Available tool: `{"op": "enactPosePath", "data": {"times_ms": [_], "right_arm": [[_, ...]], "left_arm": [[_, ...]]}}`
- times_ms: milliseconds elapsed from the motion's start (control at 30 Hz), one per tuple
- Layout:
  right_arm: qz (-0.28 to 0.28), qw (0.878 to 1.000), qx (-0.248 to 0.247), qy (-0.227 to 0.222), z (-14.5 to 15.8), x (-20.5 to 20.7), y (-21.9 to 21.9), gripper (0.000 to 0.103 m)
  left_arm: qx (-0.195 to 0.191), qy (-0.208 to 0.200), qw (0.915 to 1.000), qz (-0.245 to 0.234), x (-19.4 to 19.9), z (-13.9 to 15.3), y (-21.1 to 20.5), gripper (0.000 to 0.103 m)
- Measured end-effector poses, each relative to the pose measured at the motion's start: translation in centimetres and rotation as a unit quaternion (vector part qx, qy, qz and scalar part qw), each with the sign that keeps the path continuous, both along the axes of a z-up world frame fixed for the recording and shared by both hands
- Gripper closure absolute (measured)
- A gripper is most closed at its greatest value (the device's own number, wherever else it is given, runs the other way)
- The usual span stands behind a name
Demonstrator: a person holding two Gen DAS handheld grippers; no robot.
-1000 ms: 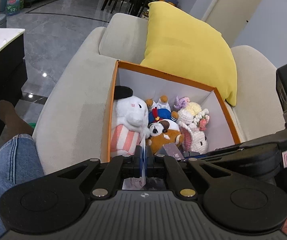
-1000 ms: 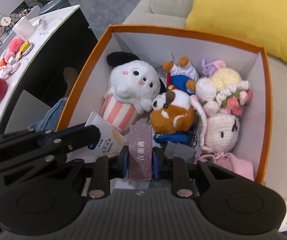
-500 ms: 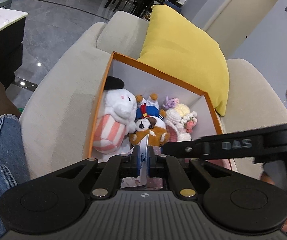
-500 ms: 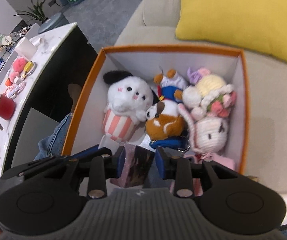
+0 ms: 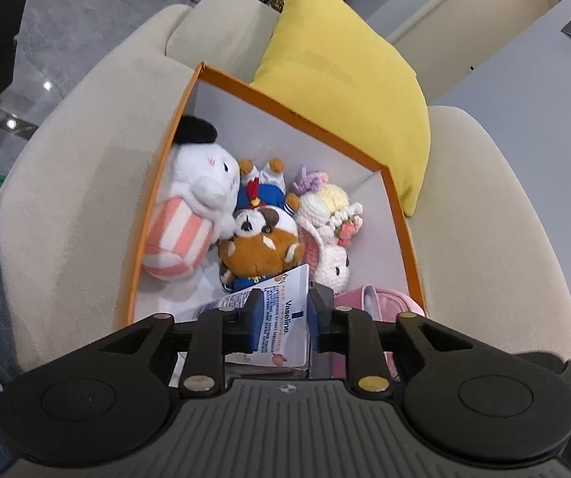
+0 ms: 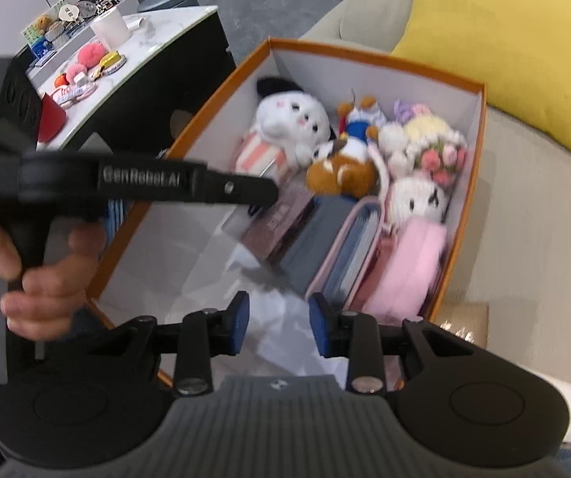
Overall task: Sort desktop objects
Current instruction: 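Lower both items into the orange box and open both tools, then move both tools toward the gold gift box and white printed box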
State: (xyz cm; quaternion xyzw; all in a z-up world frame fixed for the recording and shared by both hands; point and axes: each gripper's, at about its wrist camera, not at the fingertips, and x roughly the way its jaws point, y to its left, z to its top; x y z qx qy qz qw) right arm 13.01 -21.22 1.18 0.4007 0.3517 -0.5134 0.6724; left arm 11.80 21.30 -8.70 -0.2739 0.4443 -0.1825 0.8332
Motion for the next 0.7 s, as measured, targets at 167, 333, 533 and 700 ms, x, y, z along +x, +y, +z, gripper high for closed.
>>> {"op": "enactPosePath", "data": {"times_ms": [167, 333, 533, 700], "right_arm": [[-0.003, 1.0, 0.017, -0.014, -1.5, 0.4, 0.4, 0.068], [-0.032, 0.999, 0.031, -0.022, -3.2, 0.8, -0.5, 0.068], [-0.045, 0.998, 0.031, -0.025, -3.8, 1.0, -0.6, 0.068], [-0.051, 0.998, 0.025, -0.024, -3.8, 0.7, -0.2, 0.068]], "left_arm": [[-0.009, 0.01, 0.9999, 0.005, 0.0, -0.1, 0.2, 0.075], [-0.006, 0.017, 0.9998, -0.003, 0.1, 0.1, 0.4, 0.075], [0.008, 0.019, 0.9997, -0.013, 0.1, 0.6, 0.3, 0.071], [0.048, 0.014, 0.9985, -0.023, 0.1, 1.3, -0.4, 0.068]]}}
